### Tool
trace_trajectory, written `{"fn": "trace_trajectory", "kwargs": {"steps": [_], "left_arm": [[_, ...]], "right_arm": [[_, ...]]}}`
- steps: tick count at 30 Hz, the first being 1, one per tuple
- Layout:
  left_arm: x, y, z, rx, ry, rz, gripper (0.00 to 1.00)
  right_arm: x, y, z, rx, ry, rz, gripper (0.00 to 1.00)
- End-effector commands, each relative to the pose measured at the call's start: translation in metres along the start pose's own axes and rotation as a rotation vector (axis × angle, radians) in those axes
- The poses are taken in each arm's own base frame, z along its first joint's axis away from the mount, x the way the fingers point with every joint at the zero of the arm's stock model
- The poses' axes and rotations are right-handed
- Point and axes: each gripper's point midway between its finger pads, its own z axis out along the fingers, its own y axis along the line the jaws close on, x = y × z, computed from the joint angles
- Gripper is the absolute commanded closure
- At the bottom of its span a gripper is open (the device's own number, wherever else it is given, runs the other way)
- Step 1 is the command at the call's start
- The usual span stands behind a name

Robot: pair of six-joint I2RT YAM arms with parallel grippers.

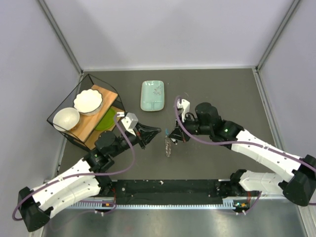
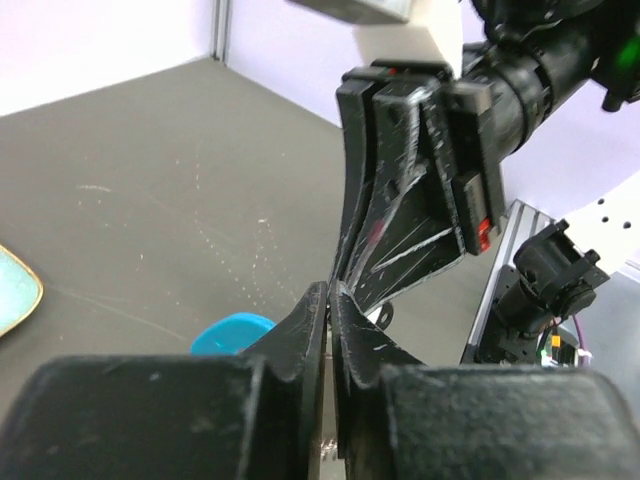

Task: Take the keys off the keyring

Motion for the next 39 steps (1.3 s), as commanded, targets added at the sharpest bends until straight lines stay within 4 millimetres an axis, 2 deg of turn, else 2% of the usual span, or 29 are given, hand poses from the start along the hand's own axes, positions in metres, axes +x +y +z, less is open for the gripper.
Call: {"fn": "trace_trajectory", "kwargs": {"steps": [1, 4, 7, 8, 9, 11, 12, 14, 18, 19, 22, 25, 29, 34, 39], "left_arm": [[-0.021, 0.0, -0.002, -0.016, -0.003, 0.064, 0.81], [-0.025, -0.003, -0.005, -0.011, 0.02, 0.106, 0.66], [-0.036, -0.005, -0.007, -0.007, 0.021, 0.152, 0.58], [-0.033, -0.004, -0.008, -0.009, 0.045, 0.158, 0.57], [-0.041, -0.006, -0.008, -0.006, 0.037, 0.179, 0.56], [-0.039, -0.009, -0.008, 0.017, 0.074, 0.194, 0.55], [-0.046, -0.016, -0.008, 0.052, 0.069, 0.235, 0.54], [-0.037, -0.03, -0.009, 0.157, 0.119, 0.281, 0.54], [-0.028, -0.043, -0.011, 0.286, 0.158, 0.407, 0.55], [-0.025, -0.043, -0.01, 0.305, 0.167, 0.421, 0.55], [-0.016, -0.048, -0.011, 0.372, 0.195, 0.472, 0.55], [-0.009, -0.06, -0.014, 0.473, 0.202, 0.504, 0.54], [-0.007, -0.078, -0.022, 0.6, 0.201, 0.511, 0.53], [-0.004, -0.099, -0.033, 0.733, 0.212, 0.457, 0.53], [-0.005, -0.104, -0.03, 0.767, 0.238, 0.402, 0.53]], "right_arm": [[-0.042, 0.025, -0.024, -0.082, -0.13, -0.181, 1.0], [-0.041, 0.04, -0.035, -0.163, -0.124, -0.288, 1.0], [-0.044, 0.049, -0.044, -0.207, -0.127, -0.415, 1.0], [-0.046, 0.05, -0.047, -0.21, -0.136, -0.451, 1.0], [-0.048, 0.049, -0.049, -0.209, -0.145, -0.512, 1.0], [-0.051, 0.057, -0.055, -0.248, -0.162, -0.586, 1.0], [-0.052, 0.06, -0.057, -0.269, -0.176, -0.664, 1.0], [-0.047, 0.076, -0.065, -0.367, -0.197, -0.765, 1.0], [-0.034, 0.09, -0.077, -0.486, -0.272, -1.069, 1.0], [-0.029, 0.091, -0.077, -0.515, -0.279, -1.098, 1.0], [-0.031, 0.097, -0.08, -0.543, -0.301, -1.153, 1.0], [-0.024, 0.109, -0.086, -0.64, -0.33, -1.205, 1.0], [-0.016, 0.115, -0.089, -0.702, -0.349, -1.23, 1.0], [-0.008, 0.114, -0.086, -0.729, -0.361, -1.267, 1.0], [-0.008, 0.118, -0.089, -0.751, -0.381, -1.287, 1.0]]}}
